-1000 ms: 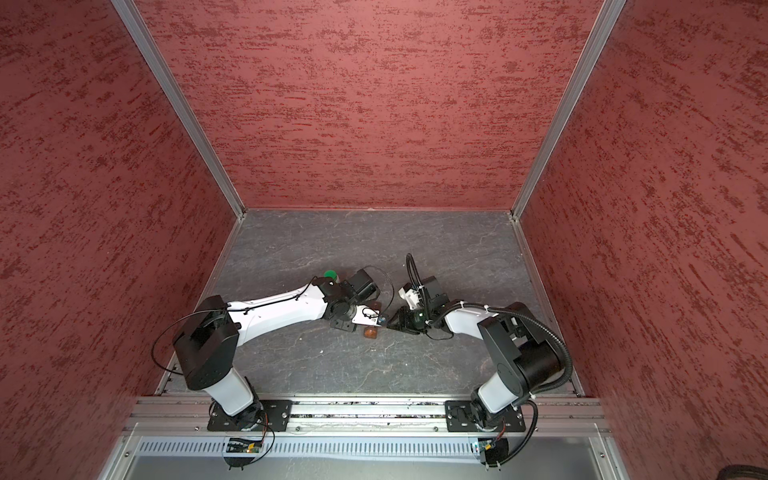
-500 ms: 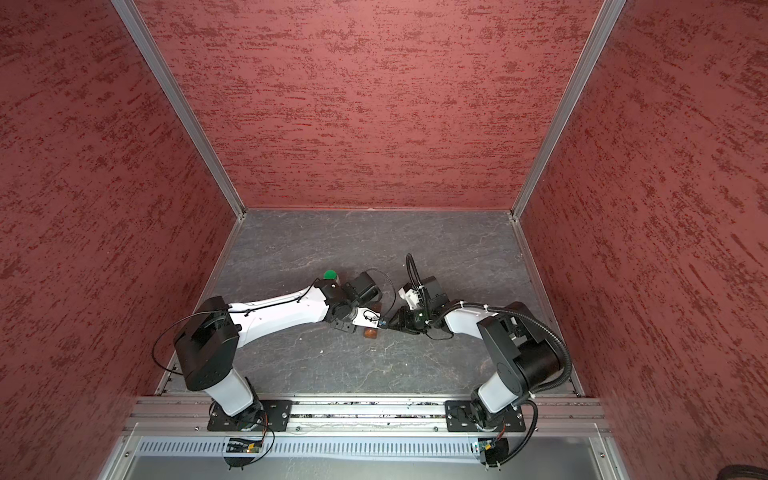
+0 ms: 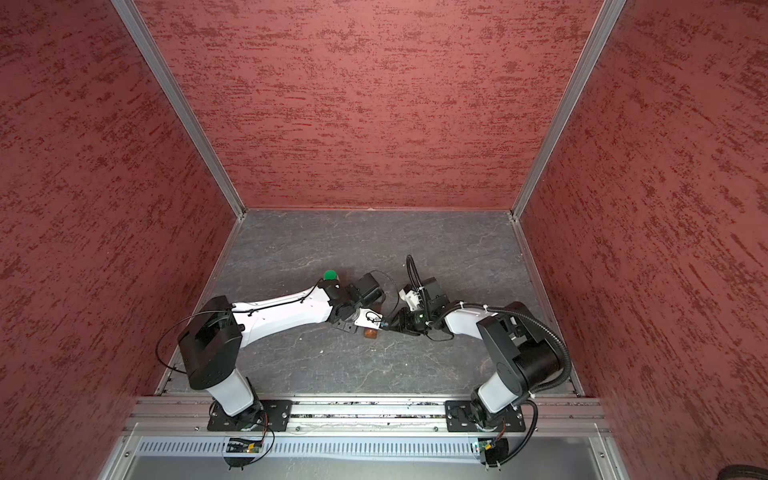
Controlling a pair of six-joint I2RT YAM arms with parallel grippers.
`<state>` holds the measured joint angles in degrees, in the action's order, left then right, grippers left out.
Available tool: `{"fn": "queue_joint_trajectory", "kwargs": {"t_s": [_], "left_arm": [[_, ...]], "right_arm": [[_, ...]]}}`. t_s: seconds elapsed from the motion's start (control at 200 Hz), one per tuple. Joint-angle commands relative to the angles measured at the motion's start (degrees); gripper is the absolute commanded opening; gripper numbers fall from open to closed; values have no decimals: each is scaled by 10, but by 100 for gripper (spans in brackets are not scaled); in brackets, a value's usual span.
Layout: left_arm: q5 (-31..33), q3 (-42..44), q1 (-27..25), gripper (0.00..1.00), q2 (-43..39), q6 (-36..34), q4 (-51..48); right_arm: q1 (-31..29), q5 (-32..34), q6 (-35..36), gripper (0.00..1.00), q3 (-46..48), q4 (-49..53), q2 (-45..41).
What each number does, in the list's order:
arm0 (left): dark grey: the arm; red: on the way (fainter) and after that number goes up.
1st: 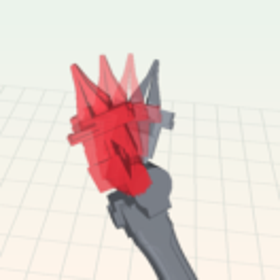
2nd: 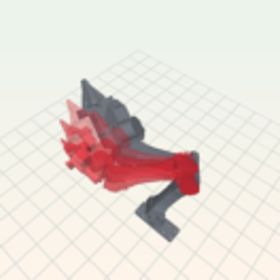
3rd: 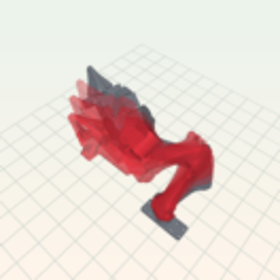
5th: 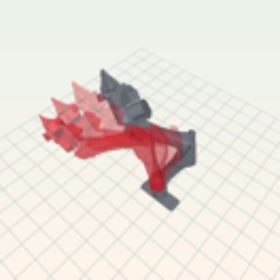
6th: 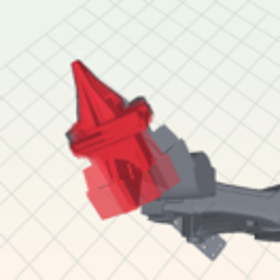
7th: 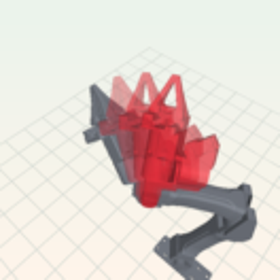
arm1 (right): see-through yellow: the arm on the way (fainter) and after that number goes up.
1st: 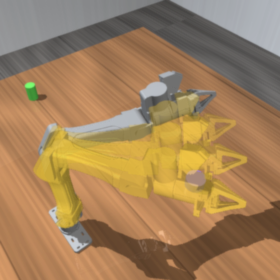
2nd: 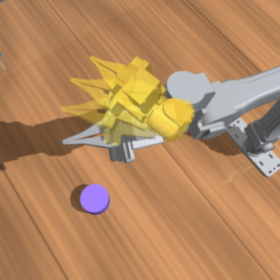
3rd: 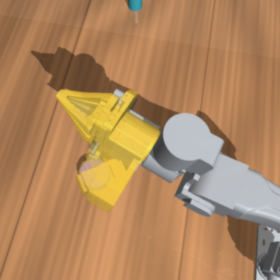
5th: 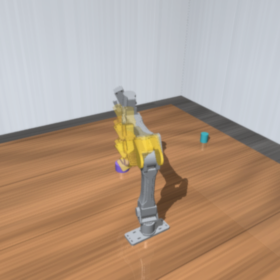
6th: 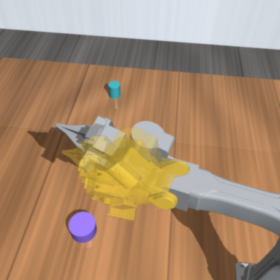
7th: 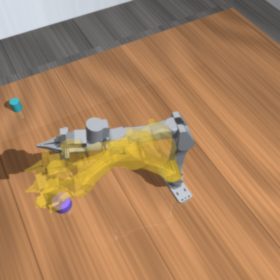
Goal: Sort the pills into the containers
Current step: 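Pour yellow softgels from the bottle into the open compartment with the left gripper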
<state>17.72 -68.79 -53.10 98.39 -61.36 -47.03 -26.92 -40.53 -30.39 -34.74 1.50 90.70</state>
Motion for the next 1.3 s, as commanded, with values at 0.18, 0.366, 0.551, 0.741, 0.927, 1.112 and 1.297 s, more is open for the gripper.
{"fn": "queue_joint_trajectory", "kwargs": {"t_s": [0.18, 0.366, 0.551, 0.741, 0.927, 1.112, 1.297], "left_arm": [[2, -14, -4, 0, 8, -3, -10], [-7, -10, -2, 0, 3, 4, -4], [-19, -1, 2, 0, -5, 15, 11], [-33, 16, 7, 0, -16, 24, 26], [-38, 31, 12, 0, -27, 28, 35], [-38, 45, 14, 0, -34, 31, 41], [-38, 53, 18, 0, -41, 33, 47]], "right_arm": [[-3, -9, 10, 35, 7, -16, 3], [-3, -9, 9, 35, 7, -19, 4], [-3, -9, 9, 35, 6, -14, 2], [-3, -8, 8, 35, 4, -12, 1], [-3, -5, 8, 35, 0, -5, -1], [-3, -2, 11, 35, -6, 5, -1], [-3, 1, 14, 35, -10, 15, -3]]}}
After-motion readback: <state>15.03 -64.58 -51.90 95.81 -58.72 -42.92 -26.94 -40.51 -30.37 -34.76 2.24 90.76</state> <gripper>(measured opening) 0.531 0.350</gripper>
